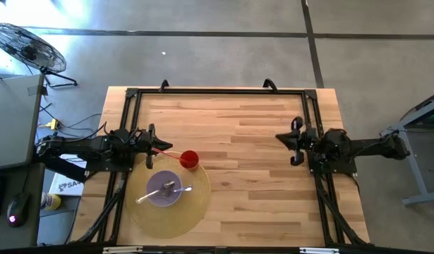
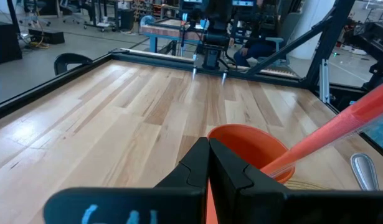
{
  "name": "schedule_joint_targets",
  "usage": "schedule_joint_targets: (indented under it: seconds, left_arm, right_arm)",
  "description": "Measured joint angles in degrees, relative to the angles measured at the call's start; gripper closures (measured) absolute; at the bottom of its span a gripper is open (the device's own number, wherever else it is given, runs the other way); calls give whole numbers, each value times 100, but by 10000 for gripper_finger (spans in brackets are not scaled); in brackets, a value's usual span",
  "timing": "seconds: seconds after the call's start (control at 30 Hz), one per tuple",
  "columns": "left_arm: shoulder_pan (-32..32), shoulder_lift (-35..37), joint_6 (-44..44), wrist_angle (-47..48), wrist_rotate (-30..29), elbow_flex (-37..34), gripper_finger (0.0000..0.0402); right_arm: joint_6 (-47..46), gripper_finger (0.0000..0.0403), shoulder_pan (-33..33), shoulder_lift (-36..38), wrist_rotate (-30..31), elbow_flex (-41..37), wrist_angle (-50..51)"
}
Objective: Pick & Place Utensil
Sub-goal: Return to Home Position
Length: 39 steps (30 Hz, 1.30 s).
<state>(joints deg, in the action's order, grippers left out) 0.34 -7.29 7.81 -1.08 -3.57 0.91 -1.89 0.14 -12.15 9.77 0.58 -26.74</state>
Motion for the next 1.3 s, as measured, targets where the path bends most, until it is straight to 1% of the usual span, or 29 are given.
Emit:
schedule_joint_targets:
  seconds: [0.07, 0.1, 0.23, 0.37, 0.53, 1.3]
  left_arm:
    - [0, 0, 0, 0, 0, 0, 401]
    - [0, 0, 0, 1, 0, 0, 401]
    - [0, 0, 0, 0, 2, 0, 401]
    - [0, 0, 0, 0, 2, 0, 401]
    - [2, 0, 0, 2, 0, 0, 401]
    - [1, 0, 0, 1, -4, 0, 401]
  right_arm:
    - [-263, 402, -31, 107, -331, 0, 389]
    - [-455, 402, -73, 143, -394, 0, 561]
    - [-835, 402, -138, 213, -410, 0, 676]
    - [-328, 401, -139, 201, 84, 0, 808]
    - [70, 395, -138, 202, 333, -2, 845]
    - [47, 397, -138, 200, 377, -4, 830]
